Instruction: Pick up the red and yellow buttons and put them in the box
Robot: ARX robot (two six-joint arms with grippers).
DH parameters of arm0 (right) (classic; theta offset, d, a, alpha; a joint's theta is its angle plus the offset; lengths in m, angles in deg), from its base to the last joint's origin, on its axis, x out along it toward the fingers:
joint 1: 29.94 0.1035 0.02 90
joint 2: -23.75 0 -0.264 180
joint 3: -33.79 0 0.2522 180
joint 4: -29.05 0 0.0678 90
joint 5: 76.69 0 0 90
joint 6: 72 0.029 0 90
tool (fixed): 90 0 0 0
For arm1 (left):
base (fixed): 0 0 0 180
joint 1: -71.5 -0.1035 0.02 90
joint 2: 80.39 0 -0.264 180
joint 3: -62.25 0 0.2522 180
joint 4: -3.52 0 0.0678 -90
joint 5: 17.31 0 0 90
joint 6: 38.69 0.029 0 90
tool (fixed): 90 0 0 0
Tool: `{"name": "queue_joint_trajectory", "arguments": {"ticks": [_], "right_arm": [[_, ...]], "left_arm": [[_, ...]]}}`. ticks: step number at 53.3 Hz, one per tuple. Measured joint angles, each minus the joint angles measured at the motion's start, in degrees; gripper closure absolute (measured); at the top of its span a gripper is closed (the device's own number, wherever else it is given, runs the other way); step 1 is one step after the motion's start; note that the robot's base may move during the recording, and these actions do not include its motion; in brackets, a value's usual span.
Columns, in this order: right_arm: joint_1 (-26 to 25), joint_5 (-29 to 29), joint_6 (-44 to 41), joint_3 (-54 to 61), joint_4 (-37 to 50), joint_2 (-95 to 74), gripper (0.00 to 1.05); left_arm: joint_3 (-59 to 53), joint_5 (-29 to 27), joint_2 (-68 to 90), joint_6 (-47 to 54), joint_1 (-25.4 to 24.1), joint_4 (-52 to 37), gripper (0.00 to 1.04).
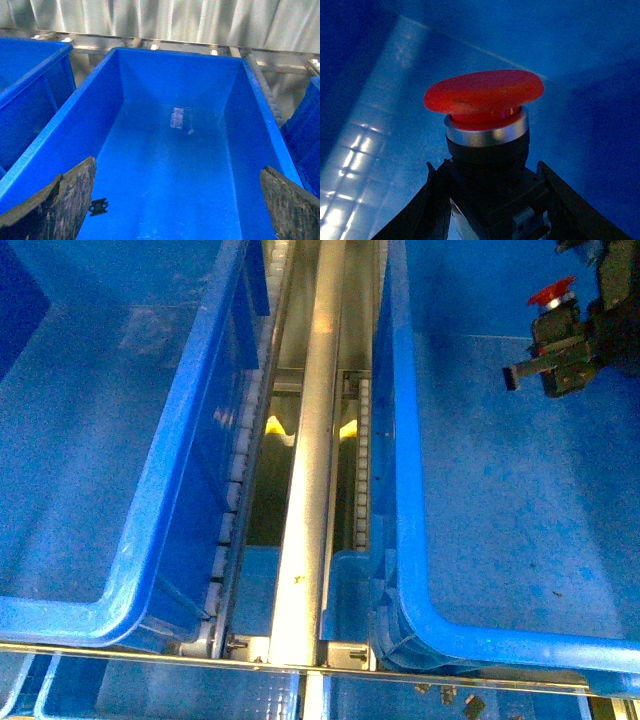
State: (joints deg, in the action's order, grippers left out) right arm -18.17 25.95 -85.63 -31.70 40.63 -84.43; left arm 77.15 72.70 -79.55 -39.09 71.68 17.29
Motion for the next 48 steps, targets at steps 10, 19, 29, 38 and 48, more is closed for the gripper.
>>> {"name": "queue_joint_trajectory", "arguments": {"ticks": [10,19,29,38,48], "right_arm": [[1.16,2.19,6.49,-5.99,-7.3,-6.29,0.65],[2.21,3.52,11.02,-9.27,-10.32,-9.11,0.65],[3.5,4.11,15.41,-9.92,-9.44,-11.87,0.65],[3.23,5.81,18.99,-9.46,-7.37,-12.41,0.65],[3.06,6.49,21.2,-9.97,-7.1,-13.27,0.63]], "left_arm": [[0.0,-0.02,0.0,0.0,0.0,0.02,0.08],[0.0,0.0,0.0,0.0,0.0,0.0,0.08],[0.0,-0.02,0.0,0.02,0.0,0.02,0.08],[0.0,-0.02,0.0,0.0,-0.02,0.0,0.08],[0.0,-0.02,0.0,0.0,-0.02,0.02,0.08]]}}
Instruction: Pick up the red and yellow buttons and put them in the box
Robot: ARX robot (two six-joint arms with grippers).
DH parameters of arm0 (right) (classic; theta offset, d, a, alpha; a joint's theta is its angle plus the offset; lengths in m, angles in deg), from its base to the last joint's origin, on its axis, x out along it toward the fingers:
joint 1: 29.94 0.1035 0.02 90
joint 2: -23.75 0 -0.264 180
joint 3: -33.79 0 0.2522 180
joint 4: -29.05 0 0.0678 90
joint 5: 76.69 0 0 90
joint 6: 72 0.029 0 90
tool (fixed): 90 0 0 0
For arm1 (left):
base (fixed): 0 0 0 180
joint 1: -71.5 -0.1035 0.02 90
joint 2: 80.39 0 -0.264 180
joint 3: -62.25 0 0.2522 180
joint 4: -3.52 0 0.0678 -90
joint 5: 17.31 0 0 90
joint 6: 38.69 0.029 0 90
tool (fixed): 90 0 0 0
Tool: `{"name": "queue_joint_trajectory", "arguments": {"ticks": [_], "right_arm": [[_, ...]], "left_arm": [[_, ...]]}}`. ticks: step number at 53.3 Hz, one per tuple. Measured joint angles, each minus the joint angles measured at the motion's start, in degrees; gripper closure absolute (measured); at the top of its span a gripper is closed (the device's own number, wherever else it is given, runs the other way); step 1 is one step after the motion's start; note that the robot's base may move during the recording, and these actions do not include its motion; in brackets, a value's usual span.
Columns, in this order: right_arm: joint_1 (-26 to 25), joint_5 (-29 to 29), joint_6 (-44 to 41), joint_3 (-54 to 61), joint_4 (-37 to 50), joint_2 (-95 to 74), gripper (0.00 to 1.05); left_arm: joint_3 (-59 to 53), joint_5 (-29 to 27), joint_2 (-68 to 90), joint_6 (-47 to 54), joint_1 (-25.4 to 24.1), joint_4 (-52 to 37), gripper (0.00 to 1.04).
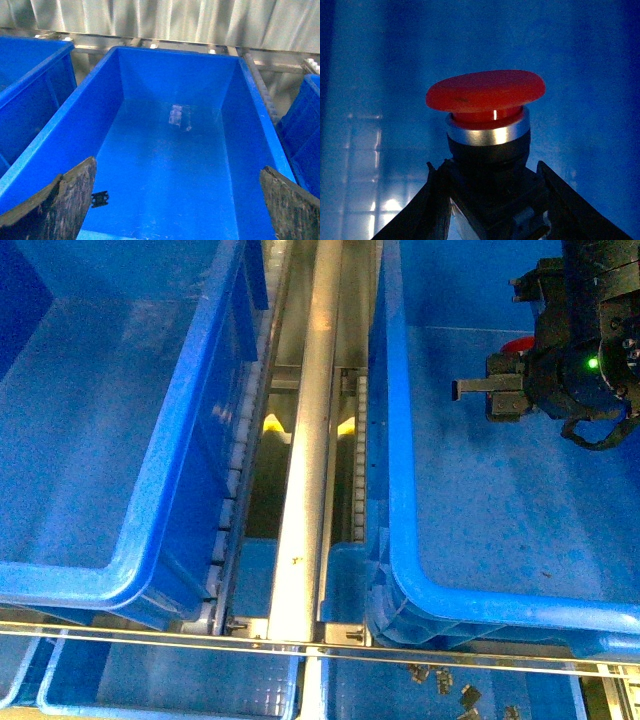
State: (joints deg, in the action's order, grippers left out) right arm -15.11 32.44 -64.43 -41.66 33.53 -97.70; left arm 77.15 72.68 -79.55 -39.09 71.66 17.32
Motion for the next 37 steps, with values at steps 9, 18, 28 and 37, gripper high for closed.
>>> {"name": "queue_joint_trajectory", "arguments": {"ticks": [9,18,28,37], "right_arm": [[0.04,-0.63,2.58,-0.48,-0.57,-0.13,0.39],[-0.24,-0.85,4.48,0.35,0.72,0.31,0.11],[-0.33,-0.74,4.81,0.42,1.11,0.37,0.06],[-0.33,-0.46,4.87,0.96,2.56,0.37,0.06]], "left_arm": [[0.0,0.0,0.0,0.0,0.0,0.0,0.08],[0.0,0.0,0.0,0.0,0.0,-0.02,0.08],[0.0,0.0,0.0,0.0,0.0,0.0,0.08],[0.0,0.0,0.0,0.0,0.0,0.0,0.08]]}}
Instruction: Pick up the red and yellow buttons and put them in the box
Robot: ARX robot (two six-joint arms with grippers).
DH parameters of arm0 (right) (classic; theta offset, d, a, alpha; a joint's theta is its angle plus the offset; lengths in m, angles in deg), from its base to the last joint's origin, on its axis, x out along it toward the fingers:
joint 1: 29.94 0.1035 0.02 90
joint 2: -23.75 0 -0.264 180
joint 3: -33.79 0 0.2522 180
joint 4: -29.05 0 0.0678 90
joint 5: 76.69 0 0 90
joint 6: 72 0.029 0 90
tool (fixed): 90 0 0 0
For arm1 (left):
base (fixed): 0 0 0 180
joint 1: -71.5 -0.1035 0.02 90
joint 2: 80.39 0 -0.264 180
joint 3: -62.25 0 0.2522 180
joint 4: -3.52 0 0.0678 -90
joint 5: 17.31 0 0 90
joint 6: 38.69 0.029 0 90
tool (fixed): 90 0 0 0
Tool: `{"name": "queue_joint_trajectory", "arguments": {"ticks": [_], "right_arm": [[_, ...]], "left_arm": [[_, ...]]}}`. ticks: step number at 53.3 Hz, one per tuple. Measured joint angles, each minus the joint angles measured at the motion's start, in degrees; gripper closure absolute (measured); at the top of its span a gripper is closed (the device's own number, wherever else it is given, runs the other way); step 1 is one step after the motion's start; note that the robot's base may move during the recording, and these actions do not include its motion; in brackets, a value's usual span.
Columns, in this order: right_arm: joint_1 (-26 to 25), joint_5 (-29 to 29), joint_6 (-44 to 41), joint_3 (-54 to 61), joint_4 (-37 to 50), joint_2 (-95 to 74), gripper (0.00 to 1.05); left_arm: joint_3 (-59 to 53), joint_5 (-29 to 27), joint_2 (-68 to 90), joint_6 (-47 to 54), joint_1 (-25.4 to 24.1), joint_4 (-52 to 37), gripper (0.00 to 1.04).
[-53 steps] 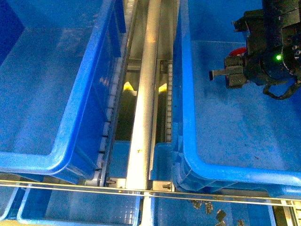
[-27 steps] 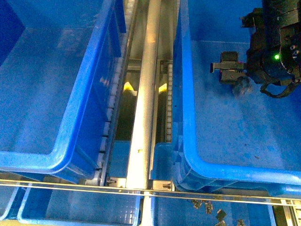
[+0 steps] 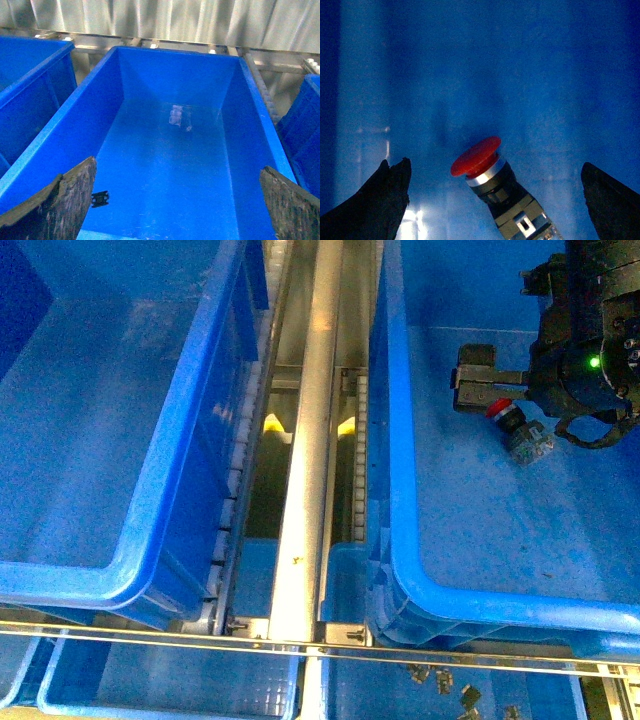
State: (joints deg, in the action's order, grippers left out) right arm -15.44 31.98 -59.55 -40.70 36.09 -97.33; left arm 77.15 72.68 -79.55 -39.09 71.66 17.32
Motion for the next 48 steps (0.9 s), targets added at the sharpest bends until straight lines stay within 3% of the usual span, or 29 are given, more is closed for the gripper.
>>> {"name": "queue_joint_trajectory", "arguments": {"ticks": [6,10,34,41,48], "right_arm": [[-0.35,1.44,-1.31,9.62,19.54,2.78,0.06],[-0.57,2.43,-1.66,14.69,22.67,7.17,0.06],[-0.98,3.26,4.46,25.92,22.29,24.61,0.06],[-3.69,-8.35,-7.04,35.95,48.24,23.63,0.32],[-5.46,-9.9,-10.4,40.76,47.43,31.54,0.53]], "left_arm": [[0.0,0.0,0.0,0.0,0.0,-0.02,0.08],[0.0,0.0,0.0,0.0,0.0,0.0,0.08],[0.0,0.0,0.0,0.0,0.0,0.0,0.08],[0.0,0.0,0.0,0.0,0.0,0.0,0.08],[0.0,0.0,0.0,0.0,0.0,-0.02,0.08]]}}
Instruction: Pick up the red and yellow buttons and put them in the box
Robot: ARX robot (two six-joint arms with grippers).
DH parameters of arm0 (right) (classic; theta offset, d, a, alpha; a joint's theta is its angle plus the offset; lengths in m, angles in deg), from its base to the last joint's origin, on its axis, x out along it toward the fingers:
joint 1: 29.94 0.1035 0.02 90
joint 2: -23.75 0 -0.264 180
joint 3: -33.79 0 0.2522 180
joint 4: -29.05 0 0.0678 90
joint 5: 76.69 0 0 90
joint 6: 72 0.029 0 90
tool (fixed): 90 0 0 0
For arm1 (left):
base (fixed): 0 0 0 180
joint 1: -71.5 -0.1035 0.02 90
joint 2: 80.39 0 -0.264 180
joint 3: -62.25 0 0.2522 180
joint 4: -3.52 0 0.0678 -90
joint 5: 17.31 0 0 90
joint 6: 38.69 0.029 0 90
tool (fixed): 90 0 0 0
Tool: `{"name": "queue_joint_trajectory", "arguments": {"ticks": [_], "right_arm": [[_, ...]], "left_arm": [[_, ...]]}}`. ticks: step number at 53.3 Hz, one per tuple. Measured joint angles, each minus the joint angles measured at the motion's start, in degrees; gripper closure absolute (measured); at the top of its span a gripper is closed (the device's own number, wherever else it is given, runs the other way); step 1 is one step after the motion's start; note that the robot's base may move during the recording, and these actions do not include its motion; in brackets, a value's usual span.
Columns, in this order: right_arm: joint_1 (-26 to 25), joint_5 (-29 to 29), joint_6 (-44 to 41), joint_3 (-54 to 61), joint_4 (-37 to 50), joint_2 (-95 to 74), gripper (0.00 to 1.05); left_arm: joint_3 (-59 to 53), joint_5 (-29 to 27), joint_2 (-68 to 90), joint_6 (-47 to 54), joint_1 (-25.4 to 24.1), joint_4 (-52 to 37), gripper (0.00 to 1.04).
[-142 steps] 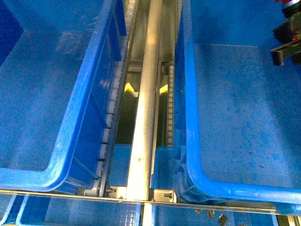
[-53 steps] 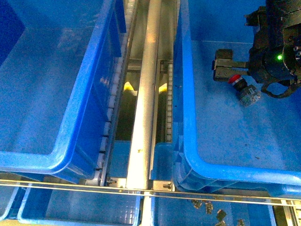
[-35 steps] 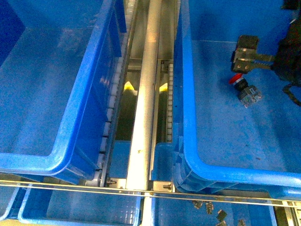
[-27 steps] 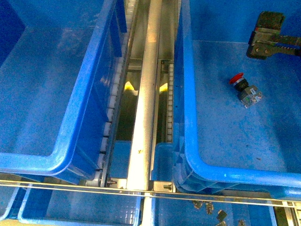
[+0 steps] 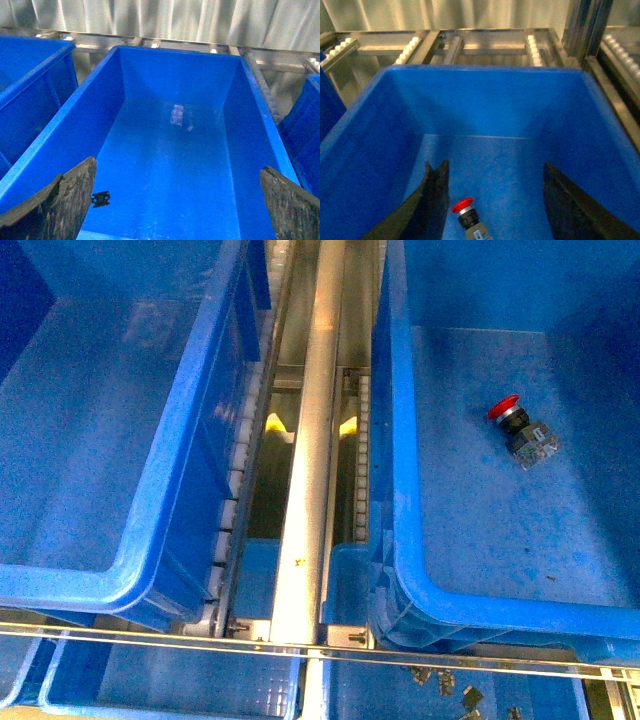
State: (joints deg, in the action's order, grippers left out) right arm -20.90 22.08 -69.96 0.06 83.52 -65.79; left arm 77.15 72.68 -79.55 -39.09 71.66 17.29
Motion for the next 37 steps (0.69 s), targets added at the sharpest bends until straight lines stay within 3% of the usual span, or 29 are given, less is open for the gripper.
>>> {"name": "queue_joint_trajectory", "arguments": {"ticks": [16,23,26,37], "right_arm": [[-3.19,-3.04,-1.55,9.25,-4.0,13.62,1.02],[-4.72,-4.57,-1.73,13.27,-8.44,22.12,1.01],[-7.54,-8.26,-1.75,14.78,-10.93,25.97,1.01],[-8.85,-8.66,-1.73,17.84,-19.96,38.16,1.01]], "left_arm": [[0.0,0.0,0.0,0.0,0.0,0.02,0.08],[0.0,0.0,0.0,0.0,0.0,0.02,0.08],[0.0,0.0,0.0,0.0,0.0,0.02,0.08],[0.0,0.0,0.0,0.0,0.0,0.0,0.08]]}}
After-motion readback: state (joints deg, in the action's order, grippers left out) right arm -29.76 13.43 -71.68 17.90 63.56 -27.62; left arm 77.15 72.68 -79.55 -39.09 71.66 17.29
